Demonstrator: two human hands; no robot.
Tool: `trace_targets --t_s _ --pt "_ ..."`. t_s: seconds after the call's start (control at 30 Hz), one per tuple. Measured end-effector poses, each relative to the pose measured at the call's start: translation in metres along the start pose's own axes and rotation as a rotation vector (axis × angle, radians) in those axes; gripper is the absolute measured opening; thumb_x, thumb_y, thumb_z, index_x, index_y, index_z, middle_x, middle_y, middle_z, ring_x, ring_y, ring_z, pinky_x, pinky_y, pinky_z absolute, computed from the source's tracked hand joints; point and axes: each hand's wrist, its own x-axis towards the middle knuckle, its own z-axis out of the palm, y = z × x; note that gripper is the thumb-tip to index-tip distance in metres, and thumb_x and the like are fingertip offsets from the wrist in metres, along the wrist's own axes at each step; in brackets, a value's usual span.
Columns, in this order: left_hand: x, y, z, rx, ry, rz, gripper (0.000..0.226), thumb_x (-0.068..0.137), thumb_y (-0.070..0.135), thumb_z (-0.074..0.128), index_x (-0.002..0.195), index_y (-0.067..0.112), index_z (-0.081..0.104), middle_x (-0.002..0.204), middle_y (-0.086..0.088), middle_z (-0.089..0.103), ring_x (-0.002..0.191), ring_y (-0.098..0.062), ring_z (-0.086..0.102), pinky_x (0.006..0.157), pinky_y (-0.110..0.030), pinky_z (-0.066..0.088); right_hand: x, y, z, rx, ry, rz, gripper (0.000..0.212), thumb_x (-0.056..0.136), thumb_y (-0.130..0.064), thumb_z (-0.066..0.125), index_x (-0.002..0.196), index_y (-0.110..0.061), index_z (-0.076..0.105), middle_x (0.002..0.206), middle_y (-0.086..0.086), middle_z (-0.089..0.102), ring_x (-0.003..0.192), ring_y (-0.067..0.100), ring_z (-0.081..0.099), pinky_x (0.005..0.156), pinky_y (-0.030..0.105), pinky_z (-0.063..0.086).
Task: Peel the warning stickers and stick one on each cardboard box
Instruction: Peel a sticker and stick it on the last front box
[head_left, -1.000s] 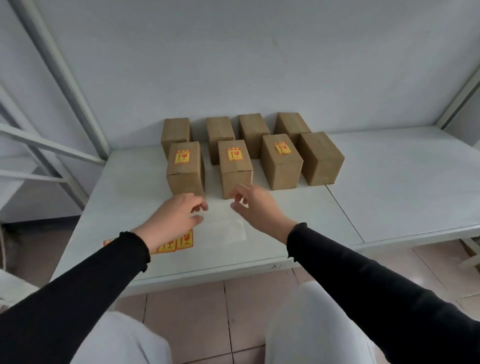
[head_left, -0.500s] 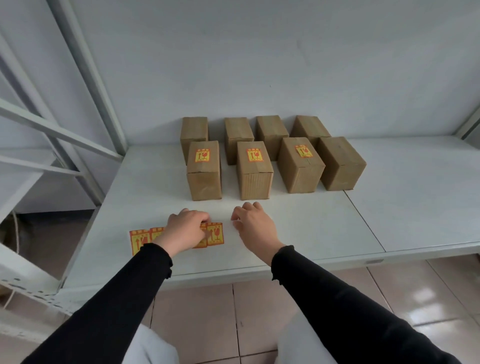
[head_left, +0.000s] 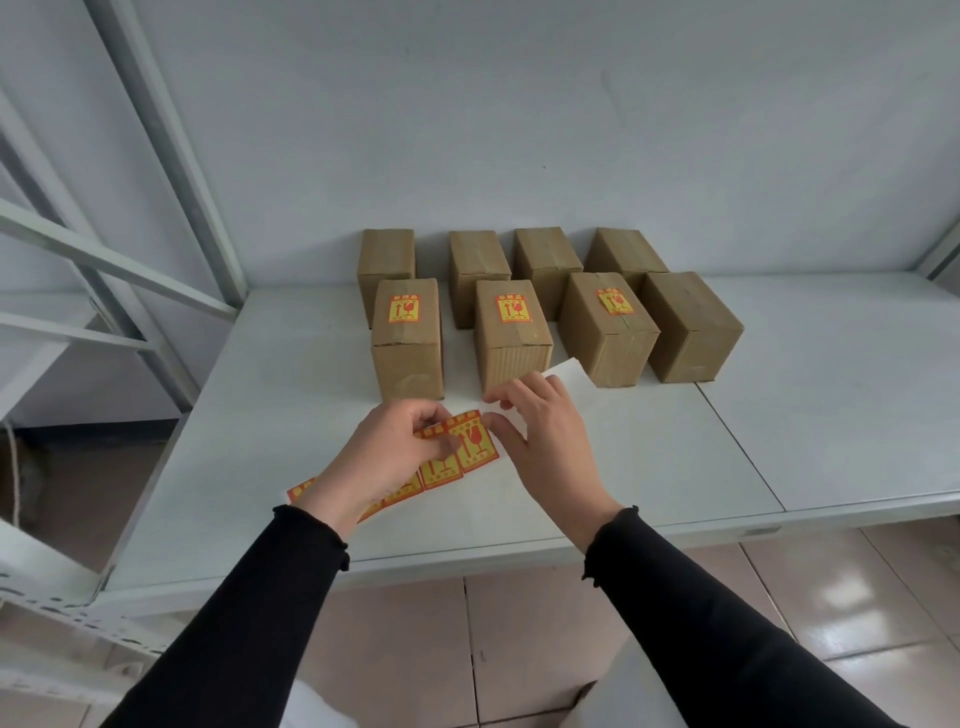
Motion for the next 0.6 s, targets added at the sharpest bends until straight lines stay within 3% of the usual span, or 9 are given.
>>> trace_targets --t_s 0.3,0.5,0.6 --pt "-0.0022 0.0031 -0.0064 -0.051 -0.019 -0.009 0.004 0.092 0.024 0.070 0.094 0.027 0.071 0.087 0.010 0.077 0.077 -0.008 0.073 0.073 -0.029 0.058 0.0013 -0.0017 -0.0006 -0.094 0.020 -0.068 0.011 0.096 -0.038 0.059 0.090 -0.031 0.065 0.089 -0.016 0.061 0.087 0.008 0.052 0.070 0.024 0.049" --pt "0.0017 -0.0014 -0.0065 -0.063 -0.032 -0.040 0.006 0.092 0.020 0.070 0.098 0.021 0.072 0.089 0.004 0.077 0.079 -0.012 0.072 0.070 -0.026 0.055 -0.0011 0.0004 0.0024 0.031 -0.026 -0.040 0.013 0.097 -0.031 0.059 0.085 -0.030 0.060 0.086 -0.016 0.058 0.083 0.006 0.052 0.064 0.022 0.049" --pt "0.0058 -0.0012 -0.0077 -0.105 -0.074 -0.075 0.007 0.092 0.016 0.070 0.100 0.016 0.072 0.087 0.002 0.078 0.070 -0.006 0.071 0.062 -0.017 0.052 -0.0007 0.0028 0.0050 0.081 -0.048 -0.022 0.014 0.097 -0.026 0.059 0.083 -0.028 0.059 0.086 -0.017 0.058 0.083 0.006 0.052 0.065 0.026 0.050"
